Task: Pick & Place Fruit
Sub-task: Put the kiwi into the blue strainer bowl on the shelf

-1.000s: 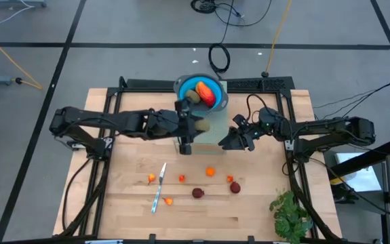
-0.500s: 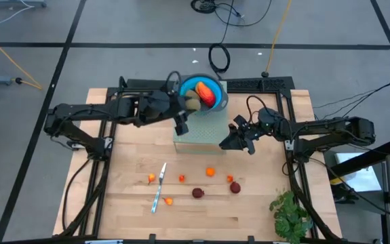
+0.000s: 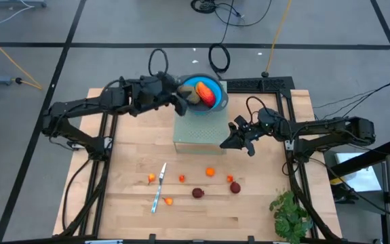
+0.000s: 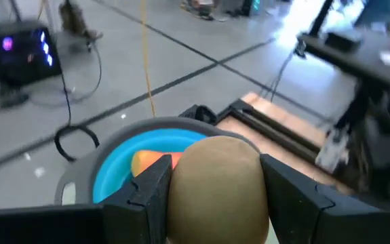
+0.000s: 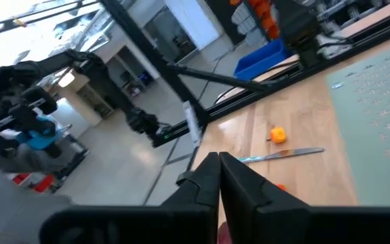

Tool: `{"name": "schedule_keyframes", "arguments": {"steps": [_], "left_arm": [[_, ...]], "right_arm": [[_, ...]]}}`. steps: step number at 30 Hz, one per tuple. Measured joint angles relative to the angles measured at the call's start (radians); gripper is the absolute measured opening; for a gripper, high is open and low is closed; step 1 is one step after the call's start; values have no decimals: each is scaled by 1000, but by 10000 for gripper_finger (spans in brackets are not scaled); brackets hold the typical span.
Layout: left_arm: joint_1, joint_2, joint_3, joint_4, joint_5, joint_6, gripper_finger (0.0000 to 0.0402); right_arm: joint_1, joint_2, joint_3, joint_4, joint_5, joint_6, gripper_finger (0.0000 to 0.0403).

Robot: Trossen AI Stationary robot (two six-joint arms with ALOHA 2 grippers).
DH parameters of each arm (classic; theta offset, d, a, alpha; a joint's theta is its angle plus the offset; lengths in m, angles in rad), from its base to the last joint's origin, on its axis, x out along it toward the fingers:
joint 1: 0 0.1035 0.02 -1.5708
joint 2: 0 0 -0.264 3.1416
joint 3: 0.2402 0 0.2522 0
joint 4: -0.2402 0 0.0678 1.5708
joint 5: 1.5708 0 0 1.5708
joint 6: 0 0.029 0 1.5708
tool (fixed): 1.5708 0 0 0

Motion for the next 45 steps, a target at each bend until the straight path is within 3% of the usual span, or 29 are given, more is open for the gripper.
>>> {"name": "schedule_keyframes", "arguments": {"steps": [5,12,18,25,29,33,42,45], "left_arm": [[41,-4,0,-2,44,-193,186],[106,-3,0,-1,188,-389,186],[153,-3,0,47,335,-461,186],[196,-3,0,214,588,-515,186],[200,-3,0,305,682,-537,186],[200,-3,0,360,731,-557,186],[200,-3,0,366,734,-562,186],[193,-3,0,366,744,-469,186]], "right_arm": [[1,0,0,0,5,-22,1],[1,0,0,-2,5,-22,1],[1,0,0,-3,4,-21,1],[1,0,0,-4,4,3,1],[1,0,0,-18,4,3,1],[1,0,0,-43,4,3,1],[1,0,0,-48,4,5,1],[1,0,0,-49,4,5,1]]}}
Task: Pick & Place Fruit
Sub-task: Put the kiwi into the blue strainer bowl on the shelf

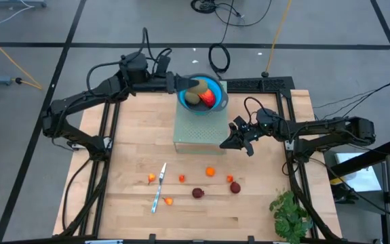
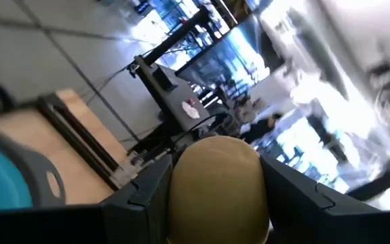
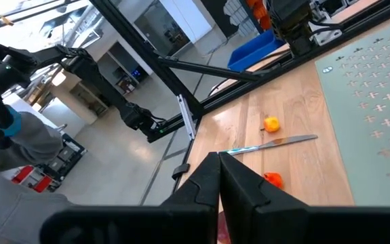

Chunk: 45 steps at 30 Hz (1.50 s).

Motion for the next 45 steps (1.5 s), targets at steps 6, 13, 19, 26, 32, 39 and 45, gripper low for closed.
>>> {"name": "schedule_keyframes", "arguments": {"steps": [6,13,19,26,32,39,45], "left_arm": [[-61,0,0,9,53,336,186],[-141,0,0,113,209,557,186],[-183,0,0,230,381,606,186],[-220,0,0,322,553,621,186],[-233,0,0,351,592,620,186],[-235,0,0,330,591,652,186],[-269,1,-1,89,437,847,186]], "right_arm": [[0,0,0,1,0,0,1],[0,0,0,1,0,0,1],[0,0,0,1,0,0,1],[0,0,0,1,0,0,0],[0,0,0,1,0,0,0],[0,0,0,1,0,0,0],[0,0,0,1,0,0,0]]}}
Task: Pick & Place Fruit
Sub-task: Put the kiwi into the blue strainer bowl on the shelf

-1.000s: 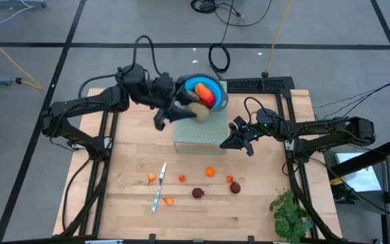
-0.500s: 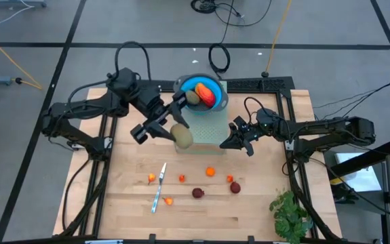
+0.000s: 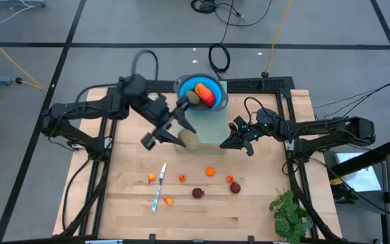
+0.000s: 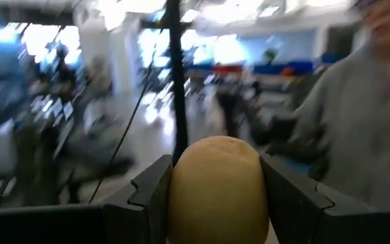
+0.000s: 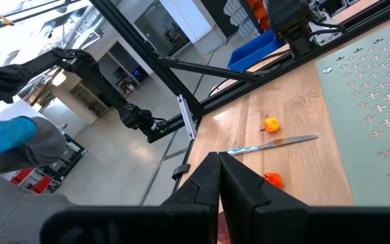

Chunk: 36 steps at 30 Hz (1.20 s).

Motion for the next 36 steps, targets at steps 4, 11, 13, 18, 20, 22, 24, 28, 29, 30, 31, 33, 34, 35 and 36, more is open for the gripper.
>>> {"name": "schedule_keyframes", "arguments": {"steps": [4,11,13,18,20,22,24,28,29,30,31,33,34,35,36], "left_arm": [[-10,0,0,-195,-164,37,186],[-8,0,0,-456,-464,5,186],[-5,0,0,-500,-539,3,186],[11,0,0,-548,-741,7,186],[21,0,0,-548,-826,8,186],[32,0,0,-546,-905,18,186],[44,0,0,-542,-976,33,186],[75,0,0,-489,-1056,61,186],[85,0,0,-469,-1063,65,186],[94,0,0,-446,-1071,67,186],[104,0,0,-422,-1080,65,186],[124,4,0,-369,-1087,55,186],[134,8,1,-342,-1087,51,186],[145,10,1,-325,-1087,45,186],[155,16,1,-313,-1086,42,186]], "right_arm": [[0,0,0,0,0,0,0],[0,0,0,0,0,0,0],[0,0,0,0,1,0,0],[0,0,0,0,4,0,0],[0,0,0,0,24,7,0],[0,0,0,0,26,16,0],[0,0,0,0,26,19,0],[0,0,0,0,26,19,0],[0,0,0,0,26,19,0],[0,0,0,0,26,19,0],[0,0,0,-1,26,19,0],[0,0,0,-3,26,18,0],[0,0,0,-4,26,9,0],[0,0,0,-4,26,-4,0],[0,0,0,-4,26,-19,0]]}}
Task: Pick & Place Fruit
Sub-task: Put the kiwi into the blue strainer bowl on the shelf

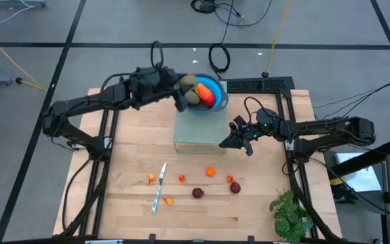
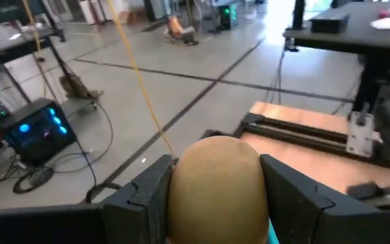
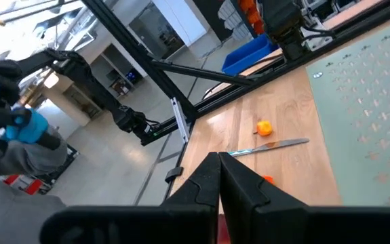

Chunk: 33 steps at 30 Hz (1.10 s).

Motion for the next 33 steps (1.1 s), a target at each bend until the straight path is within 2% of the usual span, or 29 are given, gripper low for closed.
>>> {"name": "schedule_keyframes", "arguments": {"steps": [8,14,22,33], "left_arm": [[40,85,0,106,62,-27,186],[51,155,0,132,65,-41,186],[67,208,0,155,73,-67,186],[89,222,0,154,98,-123,186]], "right_arm": [[-2,-5,0,-7,0,-148,0],[-33,-51,-1,-45,5,-255,0],[-76,-193,-1,-258,110,-347,0],[-81,-443,-1,-526,311,-412,0]]}}
